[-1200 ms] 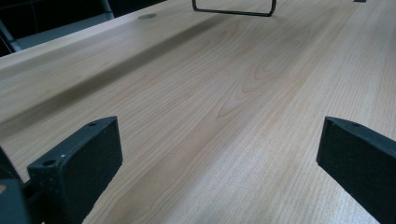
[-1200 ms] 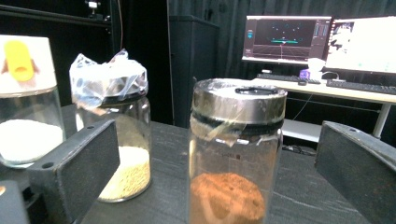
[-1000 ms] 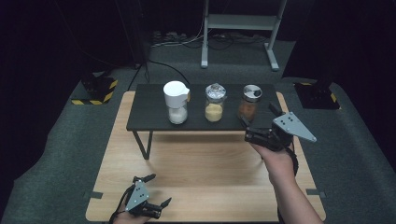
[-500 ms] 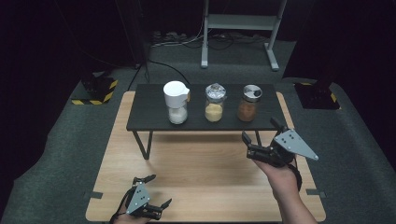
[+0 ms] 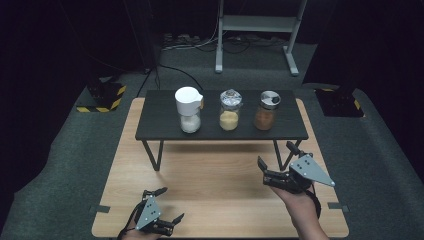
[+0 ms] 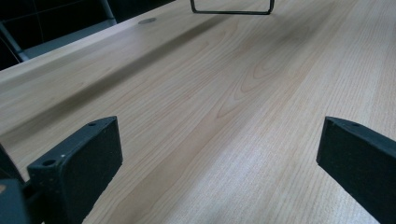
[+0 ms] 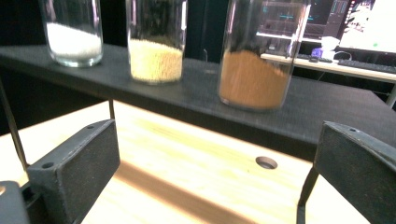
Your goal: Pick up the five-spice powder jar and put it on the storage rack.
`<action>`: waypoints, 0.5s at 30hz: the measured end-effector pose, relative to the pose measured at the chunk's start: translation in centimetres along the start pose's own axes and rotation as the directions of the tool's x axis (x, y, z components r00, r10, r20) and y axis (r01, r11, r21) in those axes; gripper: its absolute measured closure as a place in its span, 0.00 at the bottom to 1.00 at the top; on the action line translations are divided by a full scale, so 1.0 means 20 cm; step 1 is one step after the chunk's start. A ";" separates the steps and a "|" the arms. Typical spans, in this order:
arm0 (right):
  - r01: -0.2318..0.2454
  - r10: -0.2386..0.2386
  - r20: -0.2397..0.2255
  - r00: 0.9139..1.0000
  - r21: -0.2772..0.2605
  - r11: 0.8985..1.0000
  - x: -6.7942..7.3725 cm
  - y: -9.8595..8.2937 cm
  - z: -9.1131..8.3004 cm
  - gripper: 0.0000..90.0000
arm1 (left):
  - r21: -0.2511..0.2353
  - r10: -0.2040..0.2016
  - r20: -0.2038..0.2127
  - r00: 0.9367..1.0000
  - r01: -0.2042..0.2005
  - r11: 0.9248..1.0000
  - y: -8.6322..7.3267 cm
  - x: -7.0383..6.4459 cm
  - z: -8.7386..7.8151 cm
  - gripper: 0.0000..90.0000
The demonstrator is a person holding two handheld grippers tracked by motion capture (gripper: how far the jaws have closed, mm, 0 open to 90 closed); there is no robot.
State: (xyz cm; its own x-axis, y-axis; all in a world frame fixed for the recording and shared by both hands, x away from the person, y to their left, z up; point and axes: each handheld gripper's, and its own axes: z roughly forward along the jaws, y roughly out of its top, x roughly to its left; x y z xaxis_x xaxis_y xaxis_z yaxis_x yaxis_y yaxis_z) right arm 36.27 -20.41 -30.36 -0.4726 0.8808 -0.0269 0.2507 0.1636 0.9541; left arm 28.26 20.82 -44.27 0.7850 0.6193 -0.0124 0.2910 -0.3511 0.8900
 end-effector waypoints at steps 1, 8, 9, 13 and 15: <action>0.003 -0.003 0.000 1.000 0.005 1.000 0.00 -0.01 0.00 0.00 | 0.000 0.000 0.000 1.000 0.000 1.000 0.00 0.00 0.00 0.01; 0.015 -0.015 0.001 1.000 0.044 0.999 0.01 -0.13 -0.03 0.00 | 0.001 0.000 0.001 1.000 0.000 1.000 0.00 0.00 0.00 0.01; 0.021 -0.022 0.004 1.000 0.054 0.998 0.01 -0.16 -0.04 0.00 | 0.001 0.001 0.001 1.000 -0.001 1.000 0.00 0.00 0.00 0.01; 0.028 -0.029 0.008 1.000 0.088 0.996 0.02 -0.25 -0.05 0.00 | 0.002 0.001 0.001 1.000 -0.001 1.000 0.00 0.00 0.00 0.01; 0.033 -0.034 0.011 0.999 0.104 0.994 0.02 -0.29 -0.05 0.00 | 0.002 0.002 0.000 1.000 -0.002 1.000 0.00 0.00 0.00 0.00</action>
State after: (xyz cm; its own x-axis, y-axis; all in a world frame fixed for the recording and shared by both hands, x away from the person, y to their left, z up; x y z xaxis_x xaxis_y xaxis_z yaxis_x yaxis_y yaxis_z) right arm 33.74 -21.45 -35.69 -0.4719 0.8794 -0.0628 0.3211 0.2377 0.9167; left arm 28.26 20.79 -44.27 0.7857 0.6185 -0.0103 0.2900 -0.3537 0.8893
